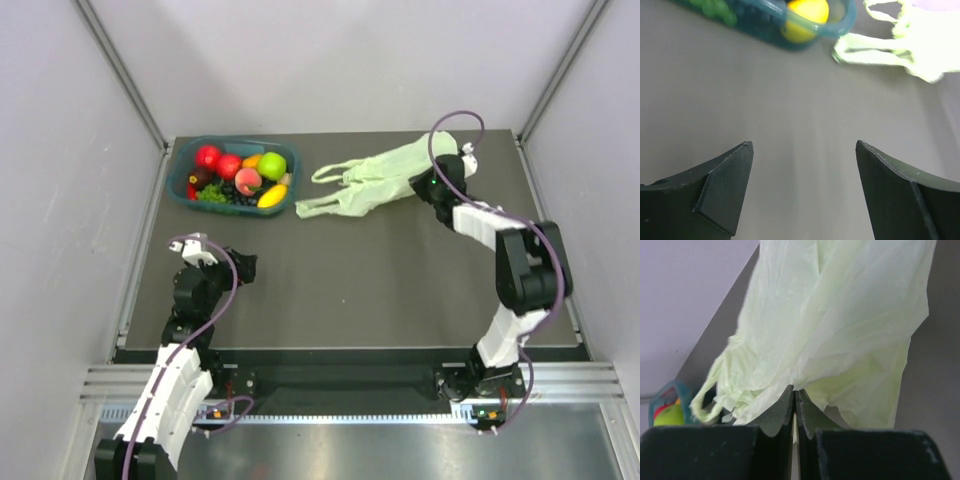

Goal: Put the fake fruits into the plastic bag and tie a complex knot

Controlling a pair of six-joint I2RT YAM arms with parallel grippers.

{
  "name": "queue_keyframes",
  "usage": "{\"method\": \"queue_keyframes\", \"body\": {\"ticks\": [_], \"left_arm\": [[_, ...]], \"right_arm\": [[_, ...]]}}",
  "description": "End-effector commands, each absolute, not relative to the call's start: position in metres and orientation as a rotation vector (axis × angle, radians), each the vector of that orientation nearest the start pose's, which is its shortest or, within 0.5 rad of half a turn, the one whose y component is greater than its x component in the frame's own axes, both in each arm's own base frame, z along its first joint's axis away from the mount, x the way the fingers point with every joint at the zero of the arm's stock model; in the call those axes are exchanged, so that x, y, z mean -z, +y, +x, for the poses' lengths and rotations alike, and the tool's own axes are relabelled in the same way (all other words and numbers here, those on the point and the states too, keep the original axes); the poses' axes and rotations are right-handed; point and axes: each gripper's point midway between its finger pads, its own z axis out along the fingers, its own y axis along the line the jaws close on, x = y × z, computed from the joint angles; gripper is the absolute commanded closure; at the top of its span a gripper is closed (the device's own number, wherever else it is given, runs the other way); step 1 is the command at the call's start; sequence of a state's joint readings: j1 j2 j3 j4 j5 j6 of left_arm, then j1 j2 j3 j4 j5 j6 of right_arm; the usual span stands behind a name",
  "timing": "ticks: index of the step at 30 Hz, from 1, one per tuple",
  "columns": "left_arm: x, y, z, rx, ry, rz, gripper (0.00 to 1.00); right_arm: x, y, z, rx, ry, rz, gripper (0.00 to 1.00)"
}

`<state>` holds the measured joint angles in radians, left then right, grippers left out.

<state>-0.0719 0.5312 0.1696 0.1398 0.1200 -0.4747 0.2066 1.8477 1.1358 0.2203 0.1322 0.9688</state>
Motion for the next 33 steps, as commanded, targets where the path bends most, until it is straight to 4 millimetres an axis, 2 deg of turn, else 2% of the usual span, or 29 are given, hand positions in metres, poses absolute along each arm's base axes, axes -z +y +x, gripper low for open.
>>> {"method": "queue_keyframes", "body": {"ticks": [1, 2, 3, 4, 5, 6, 8, 10, 11, 13, 14, 15, 16, 17, 20, 24, 28, 33], "left_arm": [[-0.161, -0.071, 0.284, 0.572, 1.737, -0.248, 0.12], [-0.164, -0.073, 0.285, 0.586, 1.742, -0.255, 0.12], [-0.172, -0.076, 0.291, 0.595, 1.744, -0.250, 0.12], [-0.174, -0.080, 0.292, 0.611, 1.754, -0.249, 0.11], [-0.178, -0.083, 0.294, 0.620, 1.761, -0.243, 0.11], [-0.189, -0.086, 0.299, 0.629, 1.756, -0.232, 0.11], [-0.203, -0.097, 0.305, 0.647, 1.764, -0.198, 0.09], [-0.212, -0.110, 0.309, 0.668, 1.786, -0.151, 0.09], [-0.218, -0.119, 0.315, 0.688, 1.807, -0.123, 0.09], [-0.225, -0.135, 0.319, 0.710, 1.823, -0.064, 0.09], [-0.230, -0.145, 0.327, 0.724, 1.834, -0.033, 0.09], [-0.232, -0.159, 0.328, 0.739, 1.837, 0.025, 0.09], [-0.234, -0.168, 0.331, 0.744, 1.841, 0.057, 0.08], [-0.234, -0.187, 0.336, 0.777, 1.865, 0.130, 0.08], [-0.228, -0.220, 0.349, 0.843, 1.926, 0.222, 0.09], [-0.211, -0.250, 0.353, 0.948, 1.978, 0.297, 0.09], [-0.187, -0.279, 0.358, 0.996, 2.026, 0.358, 0.10], [-0.166, -0.311, 0.359, 1.030, 2.069, 0.404, 0.14]], "right_arm": [[-0.158, 0.121, 0.488, -0.661, 1.900, 0.680, 0.99], [-0.165, 0.119, 0.477, -0.651, 1.914, 0.648, 0.99], [-0.157, 0.115, 0.467, -0.632, 1.940, 0.640, 0.99], [-0.157, 0.119, 0.458, -0.655, 1.964, 0.606, 0.99], [-0.167, 0.118, 0.448, -0.649, 1.960, 0.566, 0.99], [-0.161, 0.116, 0.437, -0.639, 1.982, 0.540, 0.99], [-0.166, 0.116, 0.417, -0.630, 1.997, 0.454, 1.00], [-0.176, 0.121, 0.402, -0.647, 2.006, 0.329, 1.00], [-0.168, 0.120, 0.391, -0.639, 2.055, 0.305, 1.00], [-0.173, 0.123, 0.379, -0.666, 2.073, 0.215, 1.00], [-0.163, 0.120, 0.369, -0.677, 2.112, 0.212, 1.00], [-0.166, 0.131, 0.359, -0.779, 2.116, 0.142, 1.00], [-0.168, 0.131, 0.353, -0.806, 2.116, 0.115, 1.00], [-0.167, 0.139, 0.342, -0.884, 2.134, 0.053, 1.00], [-0.163, 0.144, 0.331, -0.895, 2.175, -0.069, 1.00], [-0.149, 0.151, 0.320, -0.947, 2.223, -0.180, 0.99], [-0.126, 0.151, 0.320, -0.953, 2.279, -0.172, 0.98], [-0.118, 0.148, 0.325, -0.923, 2.288, -0.161, 0.99]]}}
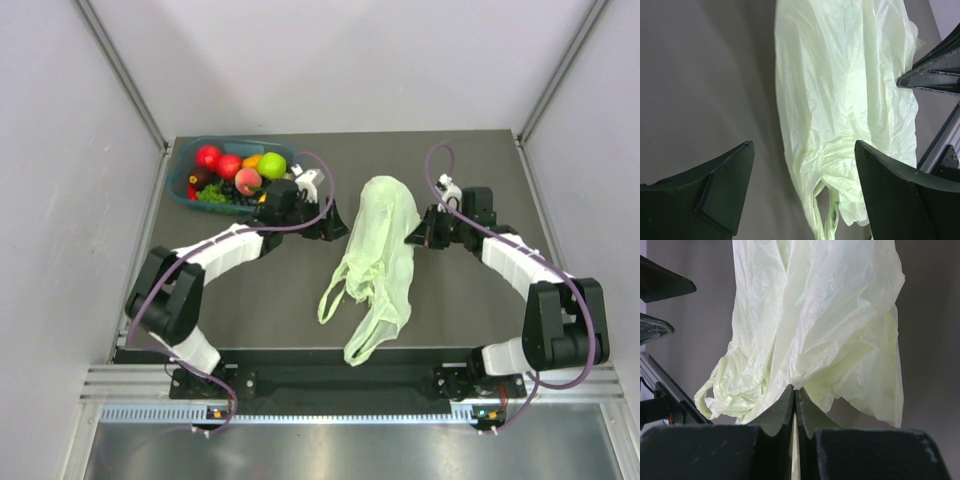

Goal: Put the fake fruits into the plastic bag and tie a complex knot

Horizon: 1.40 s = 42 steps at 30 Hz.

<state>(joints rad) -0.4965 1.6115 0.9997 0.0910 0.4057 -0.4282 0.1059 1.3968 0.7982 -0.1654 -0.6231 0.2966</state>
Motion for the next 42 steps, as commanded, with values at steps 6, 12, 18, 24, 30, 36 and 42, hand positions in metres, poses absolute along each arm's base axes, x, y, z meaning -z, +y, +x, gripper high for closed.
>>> {"method": "queue_keyframes", "body": {"ticks": [6, 12, 18, 24, 30, 36, 42], "left_arm": [[-0.141, -0.334, 0.363, 1.074, 2.147, 0.420, 0.26], [-0.102, -0.354, 0.367, 1.061, 2.301, 0.411, 0.41], [-0.095, -0.372, 0.360, 1.151, 2.313, 0.443, 1.00], [-0.110, -0.331, 0.382, 0.974, 2.306, 0.338, 1.00], [-0.116, -0.285, 0.405, 0.847, 2.327, 0.245, 1.00], [-0.111, -0.263, 0.412, 0.769, 2.341, 0.244, 1.00], [-0.117, -0.275, 0.411, 0.843, 2.317, 0.326, 1.00]], "right_arm": [[-0.116, 0.145, 0.330, -0.889, 2.292, -0.147, 1.00], [-0.118, 0.145, 0.334, -0.868, 2.285, -0.136, 1.00], [-0.117, 0.141, 0.337, -0.819, 2.300, -0.116, 1.00], [-0.105, 0.107, 0.343, -0.559, 2.397, 0.028, 1.00], [-0.113, 0.080, 0.353, -0.371, 2.388, 0.157, 1.00], [-0.111, 0.055, 0.353, -0.223, 2.377, 0.272, 0.97], [-0.127, 0.077, 0.349, -0.402, 2.311, 0.181, 0.39]]}}
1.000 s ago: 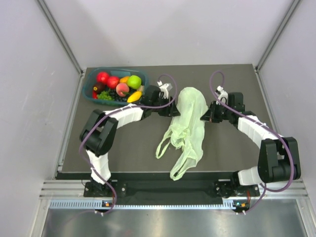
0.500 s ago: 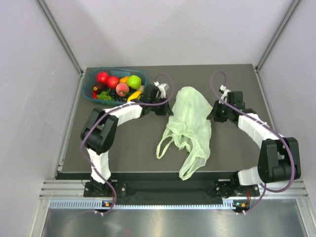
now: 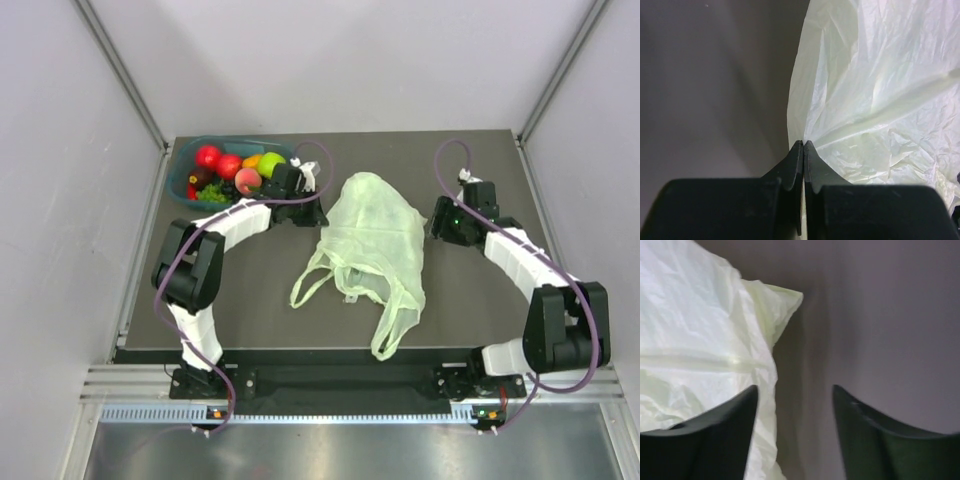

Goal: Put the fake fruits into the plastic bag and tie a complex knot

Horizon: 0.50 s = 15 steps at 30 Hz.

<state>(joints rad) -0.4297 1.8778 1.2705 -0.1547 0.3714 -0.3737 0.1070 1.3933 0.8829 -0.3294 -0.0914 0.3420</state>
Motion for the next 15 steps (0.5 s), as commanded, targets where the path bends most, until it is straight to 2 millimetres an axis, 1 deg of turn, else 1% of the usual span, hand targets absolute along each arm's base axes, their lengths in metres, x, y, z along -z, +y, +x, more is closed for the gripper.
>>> {"method": "queue_keyframes", "body": {"ticks": [1, 3, 4, 5, 6, 8, 9, 11, 13, 15], "left_arm": [[-0.118, -0.278, 0.410, 0.850, 2.315, 0.336, 1.00], [-0.120, -0.280, 0.412, 0.843, 2.305, 0.357, 1.00], [-0.118, -0.278, 0.414, 0.825, 2.310, 0.353, 1.00], [-0.117, -0.277, 0.413, 0.819, 2.312, 0.365, 1.00], [-0.115, -0.276, 0.413, 0.812, 2.317, 0.367, 1.00], [-0.112, -0.275, 0.412, 0.803, 2.324, 0.373, 1.00], [-0.110, -0.275, 0.412, 0.799, 2.328, 0.371, 1.00], [-0.106, -0.272, 0.414, 0.777, 2.337, 0.369, 1.00], [-0.102, -0.269, 0.415, 0.745, 2.346, 0.370, 1.00], [-0.097, -0.266, 0.415, 0.724, 2.356, 0.373, 1.00]], "right_arm": [[-0.136, 0.082, 0.352, -0.435, 2.264, 0.154, 0.33], [-0.145, 0.085, 0.350, -0.457, 2.223, 0.146, 0.20], [-0.146, 0.084, 0.352, -0.453, 2.216, 0.149, 0.20], [-0.140, 0.081, 0.354, -0.431, 2.239, 0.170, 0.22], [-0.144, 0.081, 0.361, -0.426, 2.233, 0.183, 0.23], [-0.141, 0.079, 0.370, -0.412, 2.239, 0.209, 0.26], [-0.137, 0.079, 0.378, -0.402, 2.253, 0.219, 0.31], [-0.132, 0.074, 0.387, -0.371, 2.262, 0.253, 0.34], [-0.124, 0.075, 0.394, -0.379, 2.275, 0.266, 0.33], [-0.120, 0.088, 0.399, -0.467, 2.275, 0.238, 0.25]]}}
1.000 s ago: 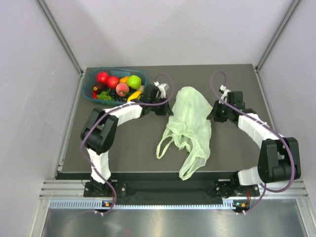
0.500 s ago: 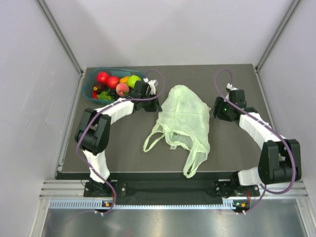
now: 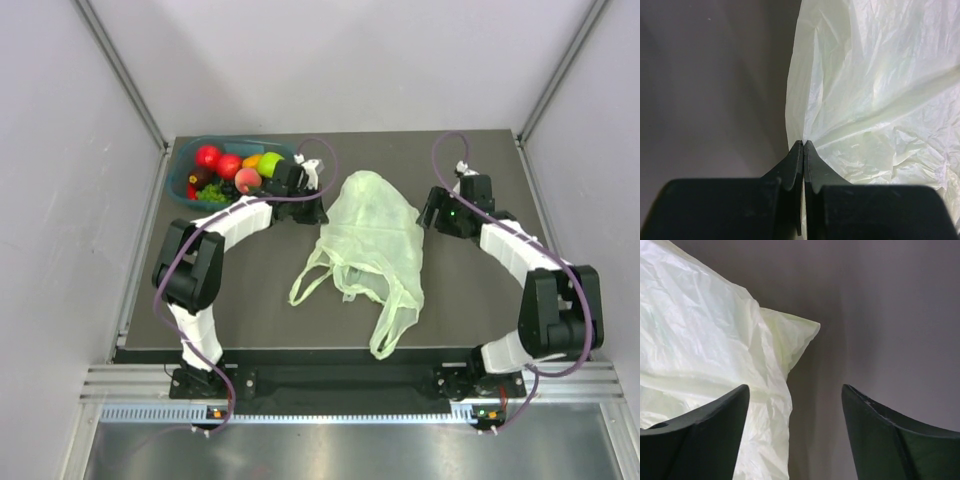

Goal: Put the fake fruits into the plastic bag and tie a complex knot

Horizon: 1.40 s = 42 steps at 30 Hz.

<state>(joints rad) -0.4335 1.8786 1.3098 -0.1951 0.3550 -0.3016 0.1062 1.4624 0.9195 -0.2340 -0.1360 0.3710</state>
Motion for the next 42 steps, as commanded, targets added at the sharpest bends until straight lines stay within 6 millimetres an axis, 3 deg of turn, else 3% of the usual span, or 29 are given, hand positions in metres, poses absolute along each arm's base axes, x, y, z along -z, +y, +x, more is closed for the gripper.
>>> {"method": "queue_keyframes", "body": {"ticks": [1, 3, 7, 12, 14, 20, 25, 26, 28, 29, 33, 36, 37, 39, 42], "left_arm": [[-0.095, -0.266, 0.416, 0.715, 2.358, 0.373, 1.00], [-0.091, -0.266, 0.418, 0.711, 2.365, 0.375, 1.00], [-0.089, -0.268, 0.420, 0.714, 2.369, 0.375, 1.00], [-0.092, -0.276, 0.433, 0.735, 2.349, 0.386, 1.00], [-0.096, -0.279, 0.443, 0.725, 2.331, 0.396, 1.00], [-0.118, -0.297, 0.482, 0.704, 2.253, 0.456, 1.00], [-0.140, -0.323, 0.505, 0.723, 2.173, 0.556, 1.00], [-0.143, -0.330, 0.505, 0.737, 2.162, 0.575, 0.92], [-0.153, -0.339, 0.511, 0.753, 2.127, 0.598, 0.79], [-0.156, -0.342, 0.511, 0.750, 2.120, 0.602, 0.61], [-0.177, -0.340, 0.511, 0.728, 2.090, 0.593, 0.38], [-0.199, -0.331, 0.507, 0.689, 2.069, 0.577, 0.31], [-0.214, -0.325, 0.504, 0.670, 2.055, 0.564, 0.30], [-0.222, -0.311, 0.500, 0.630, 2.081, 0.502, 0.29], [-0.237, -0.269, 0.494, 0.556, 2.110, 0.275, 0.24]], "right_arm": [[-0.120, 0.093, 0.400, -0.500, 2.275, 0.228, 0.23], [-0.117, 0.109, 0.397, -0.596, 2.278, 0.197, 0.17], [-0.108, 0.125, 0.388, -0.652, 2.293, 0.179, 0.17], [-0.096, 0.130, 0.393, -0.681, 2.313, 0.189, 0.79], [-0.097, 0.115, 0.398, -0.588, 2.306, 0.260, 1.00], [-0.126, 0.074, 0.406, -0.365, 2.219, 0.387, 1.00], [-0.136, 0.062, 0.386, -0.199, 2.202, 0.327, 1.00], [-0.141, 0.067, 0.380, -0.184, 2.197, 0.293, 0.96], [-0.144, 0.071, 0.374, -0.165, 2.186, 0.256, 0.64], [-0.151, 0.081, 0.369, -0.180, 2.169, 0.209, 0.51], [-0.178, 0.117, 0.368, -0.252, 2.063, -0.047, 0.42], [-0.190, 0.152, 0.369, -0.312, 2.030, -0.219, 0.43], [-0.191, 0.155, 0.371, -0.279, 2.018, -0.266, 0.43], [-0.190, 0.181, 0.373, -0.286, 2.001, -0.402, 0.41], [-0.180, 0.204, 0.378, -0.255, 1.995, -0.526, 0.38]]}}
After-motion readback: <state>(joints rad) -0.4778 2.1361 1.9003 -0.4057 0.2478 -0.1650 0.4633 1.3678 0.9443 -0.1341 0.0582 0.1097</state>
